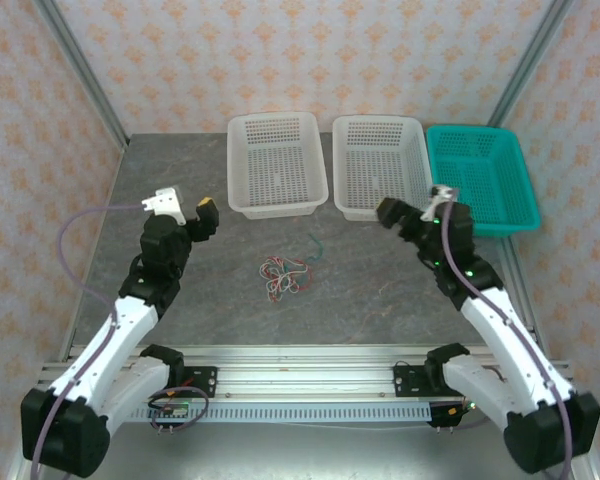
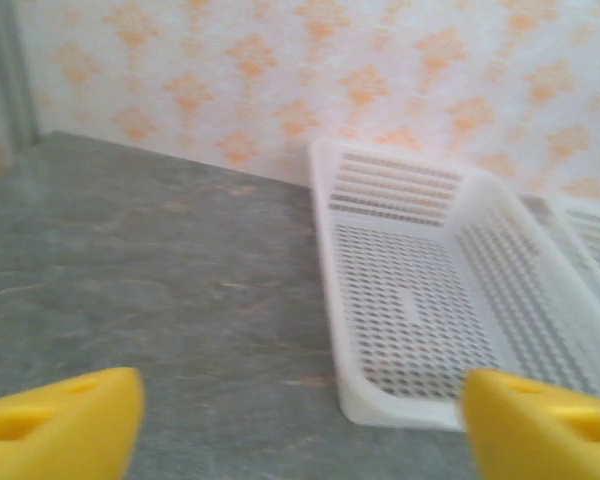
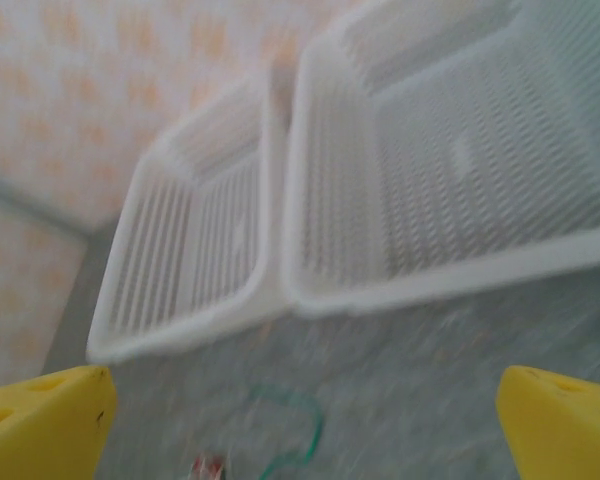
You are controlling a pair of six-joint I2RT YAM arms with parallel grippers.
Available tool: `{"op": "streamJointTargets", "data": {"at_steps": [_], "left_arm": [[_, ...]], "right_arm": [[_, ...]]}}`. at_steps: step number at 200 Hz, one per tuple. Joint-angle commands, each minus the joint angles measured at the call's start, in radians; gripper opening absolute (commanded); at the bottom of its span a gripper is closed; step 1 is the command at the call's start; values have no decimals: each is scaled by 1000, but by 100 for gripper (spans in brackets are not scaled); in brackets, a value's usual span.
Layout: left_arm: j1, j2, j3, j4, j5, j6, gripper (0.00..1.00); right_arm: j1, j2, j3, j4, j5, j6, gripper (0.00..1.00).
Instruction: Untangle the cables
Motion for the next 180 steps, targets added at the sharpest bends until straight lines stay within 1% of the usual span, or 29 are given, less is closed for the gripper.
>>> {"op": "streamJointTargets", "data": {"at_steps": [1, 8, 13, 33, 47, 63, 77, 92, 117, 138, 163, 180], "left_arm": [[-71, -3, 66, -324, 142, -214, 63], [-112, 10, 72, -352, 160, -246, 57], [-144, 21, 75, -366, 166, -294, 53], [-305, 89, 95, -404, 113, -372, 46], [-400, 167, 131, -408, 75, -402, 43], [-459, 284, 187, -387, 94, -425, 43], [-476, 394, 245, -378, 141, -430, 43], [-478, 501, 314, -404, 160, -444, 42], [-477, 621, 378, -369, 210, -476, 38], [-475, 681, 400, -365, 223, -510, 38], [-471, 700, 394, -399, 172, -505, 38], [-464, 707, 379, -367, 205, -507, 38]], "right_arm": [[138, 99, 39, -87, -112, 32, 98], [185, 147, 48, -65, -124, 46, 98], [214, 182, 55, -48, -128, 57, 98], [298, 338, 85, 4, -123, 98, 97], [321, 427, 108, 5, -109, 114, 95], [323, 484, 109, 7, -63, 147, 94], [324, 487, 86, 18, -13, 166, 93], [323, 471, 55, 32, 14, 175, 93], [322, 430, 17, 18, 40, 183, 93], [321, 387, -18, 16, 70, 203, 93], [322, 345, -48, 36, 96, 215, 94], [321, 340, -46, 35, 98, 214, 94]]}}
